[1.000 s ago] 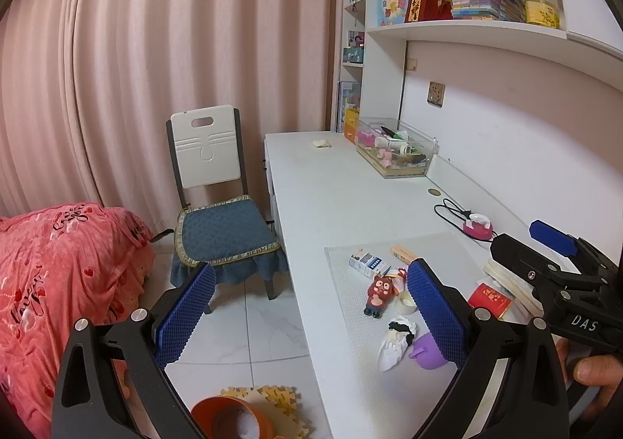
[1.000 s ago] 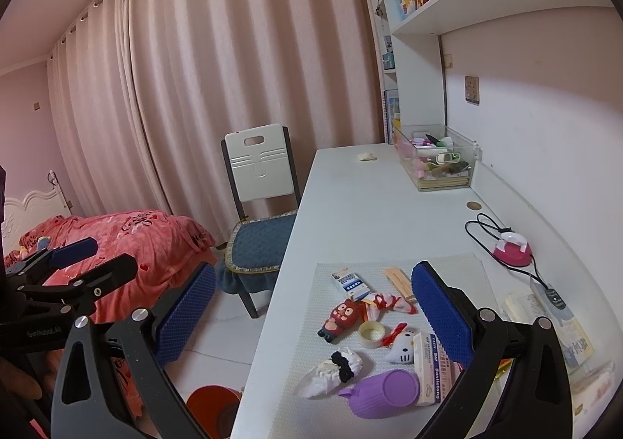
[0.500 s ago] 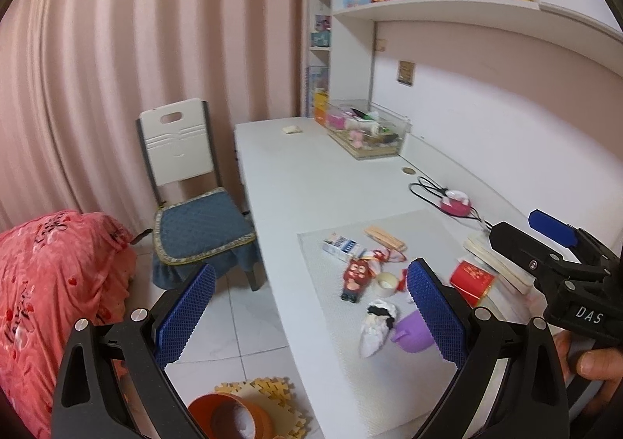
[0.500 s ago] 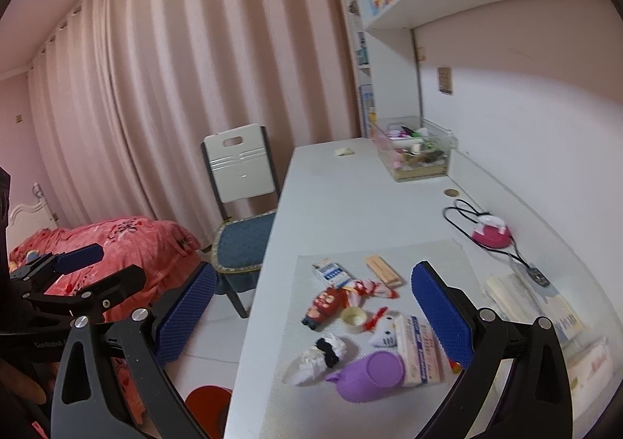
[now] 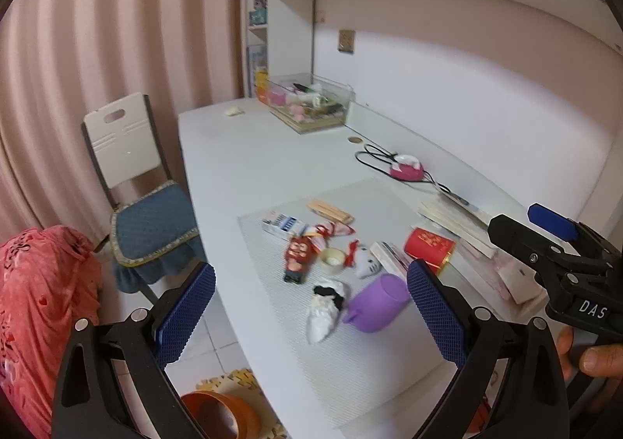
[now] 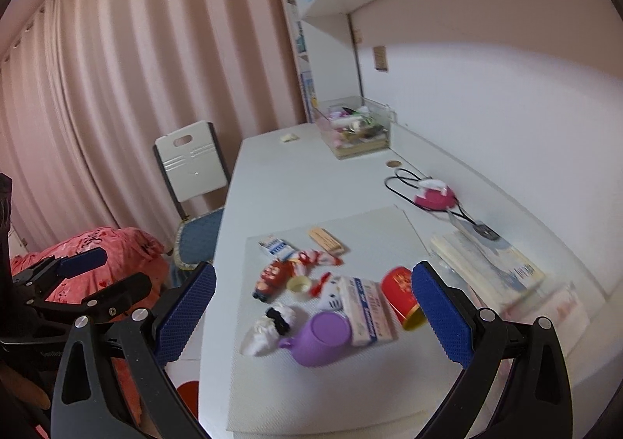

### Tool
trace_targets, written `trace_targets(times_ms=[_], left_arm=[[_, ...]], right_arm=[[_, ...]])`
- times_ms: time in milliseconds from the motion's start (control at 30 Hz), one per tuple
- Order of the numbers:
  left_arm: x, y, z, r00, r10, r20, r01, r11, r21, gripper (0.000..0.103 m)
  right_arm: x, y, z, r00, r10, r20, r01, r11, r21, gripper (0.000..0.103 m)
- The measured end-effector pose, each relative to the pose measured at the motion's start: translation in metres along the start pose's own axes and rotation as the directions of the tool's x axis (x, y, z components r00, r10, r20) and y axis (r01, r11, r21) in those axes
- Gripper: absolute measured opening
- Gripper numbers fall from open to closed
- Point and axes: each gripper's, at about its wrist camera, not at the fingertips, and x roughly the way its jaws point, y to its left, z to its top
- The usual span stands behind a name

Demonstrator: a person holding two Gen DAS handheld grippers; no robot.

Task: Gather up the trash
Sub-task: 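Move both tools toward the items on the desk mat, then grasp the purple cup with the right tool while the left tool grasps the white tissue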

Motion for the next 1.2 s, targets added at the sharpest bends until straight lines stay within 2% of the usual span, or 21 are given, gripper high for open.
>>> trace_targets(times_ms=[300, 467, 667, 767, 900, 967, 1100, 1200], left_arm=[[0.019, -0.023, -0.003, 0.995, -0.059, -0.083, 0.06, 0.998, 0.017, 0.097], [0.03, -0.03, -0.009, 0.987, -0.07, -0.147, 0.073, 0.997, 0.018, 0.097], [0.044, -0.03, -0.017, 0.975, -0.064, -0.214, 0.07, 0.997, 0.017, 0.097], [0.049, -0.027, -0.021, 0.969, -0.085, -0.231, 0.092, 0.995, 0.021, 0.097], [0.061, -0.022, -0.026, 0.952, -0.122, -0.281, 0.138, 0.99, 0.04, 0.097], [0.069, -0.021, -0.03, 0.943, -0.13, -0.306, 0.158, 0.985, 0.07, 0.097], [0.082, -0.015, -0.038, 0.931, -0.146, -0.333, 0.203, 0.969, 0.142, 0.097], [0.094, -0.009, -0.042, 0.922, -0.155, -0.355, 0.227, 0.959, 0.17, 0.097]], right_arm=[[0.003, -0.019, -0.014, 0.997, -0.037, -0.067, 0.039, 0.999, 0.029, 0.098], [0.016, -0.029, -0.02, 0.991, -0.019, -0.133, 0.024, 0.999, 0.034, 0.099], [0.041, -0.043, -0.03, 0.971, 0.027, -0.239, -0.012, 0.998, 0.062, 0.098], [0.062, -0.047, -0.036, 0.941, 0.087, -0.326, -0.068, 0.995, 0.069, 0.098], [0.082, -0.045, -0.044, 0.917, 0.121, -0.38, -0.123, 0.992, 0.018, 0.098], [0.091, -0.043, -0.045, 0.9, 0.171, -0.402, -0.191, 0.982, -0.01, 0.098], [0.106, -0.034, -0.045, 0.877, 0.213, -0.431, -0.302, 0.941, -0.151, 0.098], [0.115, -0.03, -0.047, 0.856, 0.262, -0.445, -0.38, 0.903, -0.201, 0.098]])
